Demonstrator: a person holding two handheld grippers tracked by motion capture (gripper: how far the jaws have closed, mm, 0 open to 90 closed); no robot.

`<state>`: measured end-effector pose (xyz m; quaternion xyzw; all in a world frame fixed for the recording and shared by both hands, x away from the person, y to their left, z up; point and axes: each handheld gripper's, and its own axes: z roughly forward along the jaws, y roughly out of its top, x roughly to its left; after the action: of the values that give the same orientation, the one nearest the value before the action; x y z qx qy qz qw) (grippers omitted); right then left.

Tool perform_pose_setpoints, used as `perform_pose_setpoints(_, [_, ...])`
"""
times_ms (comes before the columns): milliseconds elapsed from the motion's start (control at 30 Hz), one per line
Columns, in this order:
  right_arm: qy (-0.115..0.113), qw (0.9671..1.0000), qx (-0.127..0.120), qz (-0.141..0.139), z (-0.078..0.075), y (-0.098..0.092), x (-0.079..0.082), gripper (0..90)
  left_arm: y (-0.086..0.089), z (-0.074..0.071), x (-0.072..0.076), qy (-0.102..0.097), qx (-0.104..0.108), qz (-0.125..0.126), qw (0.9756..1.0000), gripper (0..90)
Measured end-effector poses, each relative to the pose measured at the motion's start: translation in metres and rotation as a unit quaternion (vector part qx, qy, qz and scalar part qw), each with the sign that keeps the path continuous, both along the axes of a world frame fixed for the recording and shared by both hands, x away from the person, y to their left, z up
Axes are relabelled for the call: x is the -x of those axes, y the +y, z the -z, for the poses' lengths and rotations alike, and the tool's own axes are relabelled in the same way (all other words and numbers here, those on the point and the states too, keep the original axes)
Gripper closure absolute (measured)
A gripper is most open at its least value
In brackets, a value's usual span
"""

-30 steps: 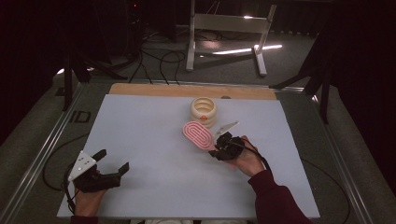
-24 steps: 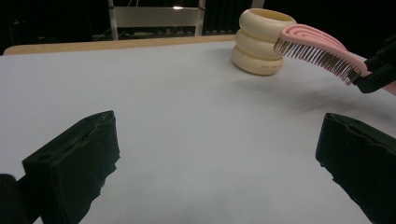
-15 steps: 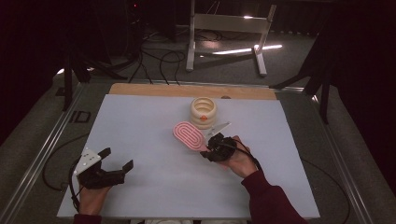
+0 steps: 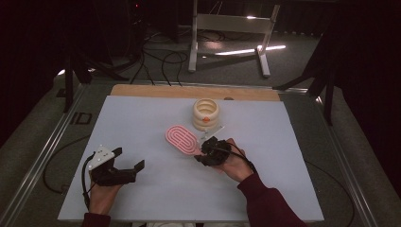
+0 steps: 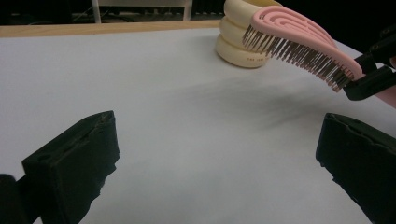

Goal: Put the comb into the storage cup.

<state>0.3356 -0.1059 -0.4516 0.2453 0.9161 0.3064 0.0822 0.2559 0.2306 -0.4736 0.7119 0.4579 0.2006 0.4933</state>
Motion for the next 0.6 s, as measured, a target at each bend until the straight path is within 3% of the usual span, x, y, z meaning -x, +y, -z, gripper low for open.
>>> perform_pose_setpoints(233, [-0.007,0.9999,-0.008,-0.007,-0.004,0.01,0.005,69.5,-0.006,-0.006,-0.002,-0.012,-0.002,-0.001,0.9999,0.1])
perform_pose_setpoints(600, [-0.013,0.9997,-0.016,-0.015,-0.006,0.023,0.008,69.5,-0.023,-0.007,-0.011,-0.006,-0.007,0.017,0.9998,0.1])
